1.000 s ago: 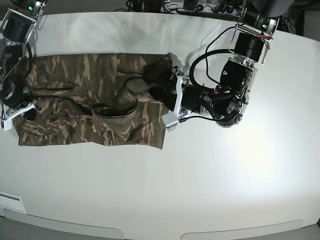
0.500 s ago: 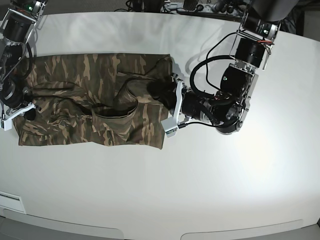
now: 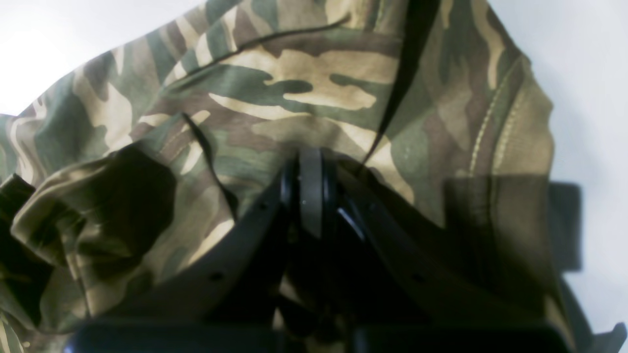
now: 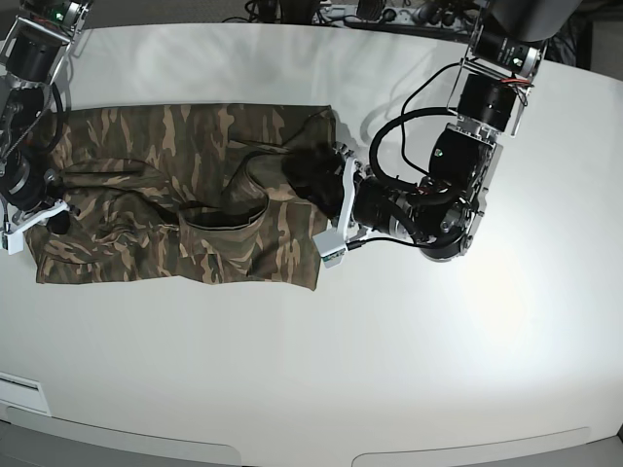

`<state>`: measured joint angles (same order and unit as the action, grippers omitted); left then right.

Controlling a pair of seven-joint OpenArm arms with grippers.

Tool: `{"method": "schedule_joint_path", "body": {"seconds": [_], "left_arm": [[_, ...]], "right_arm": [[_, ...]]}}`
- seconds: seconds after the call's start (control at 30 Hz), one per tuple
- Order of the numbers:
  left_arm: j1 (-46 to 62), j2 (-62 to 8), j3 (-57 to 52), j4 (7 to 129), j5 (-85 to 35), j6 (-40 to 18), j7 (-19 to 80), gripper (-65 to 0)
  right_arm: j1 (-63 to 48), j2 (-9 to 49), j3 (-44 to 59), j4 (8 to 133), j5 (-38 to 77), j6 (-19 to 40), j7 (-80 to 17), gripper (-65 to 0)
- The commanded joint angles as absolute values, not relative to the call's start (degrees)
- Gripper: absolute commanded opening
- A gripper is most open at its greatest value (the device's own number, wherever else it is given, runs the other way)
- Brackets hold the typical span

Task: Fold the T-shirt properly
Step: 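Lower the folded end onto the shirt and adjust with the left gripper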

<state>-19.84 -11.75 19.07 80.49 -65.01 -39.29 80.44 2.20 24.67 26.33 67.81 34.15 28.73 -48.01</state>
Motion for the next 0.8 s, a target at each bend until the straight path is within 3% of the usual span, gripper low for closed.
{"method": "schedule_joint_path", "body": {"seconds": [0.0, 0.07, 0.2, 0.43, 0.77], "left_arm": [[-21.23, -11.77, 18.74, 81.38, -65.14, -40.0, 80.0, -35.0], [-21.02, -11.77, 18.74, 81.36, -62.59, -40.0, 80.0, -31.6], [-20.32, -11.75, 18.74, 81.38, -60.03, -40.0, 80.0, -33.4], [-20.51, -11.75, 18.74, 81.38, -60.62, -37.74, 80.0, -64.6], [-20.51, -11.7, 18.74, 81.38, -71.7, -37.98, 80.0, -65.0]], "right_arm": [[0.62, 23.66, 25.54, 66.04, 30.02, 28.51, -58.3, -65.0], [0.62, 23.68, 25.54, 66.04, 30.0, 28.51, -58.72, -65.0], [0.64, 23.68, 25.54, 66.04, 30.02, 28.51, -59.16, -65.0], [0.8, 23.68, 25.54, 66.04, 30.04, 28.51, -59.13, -65.0], [0.8, 23.68, 25.54, 66.04, 30.02, 28.53, -59.13, -65.0]]}}
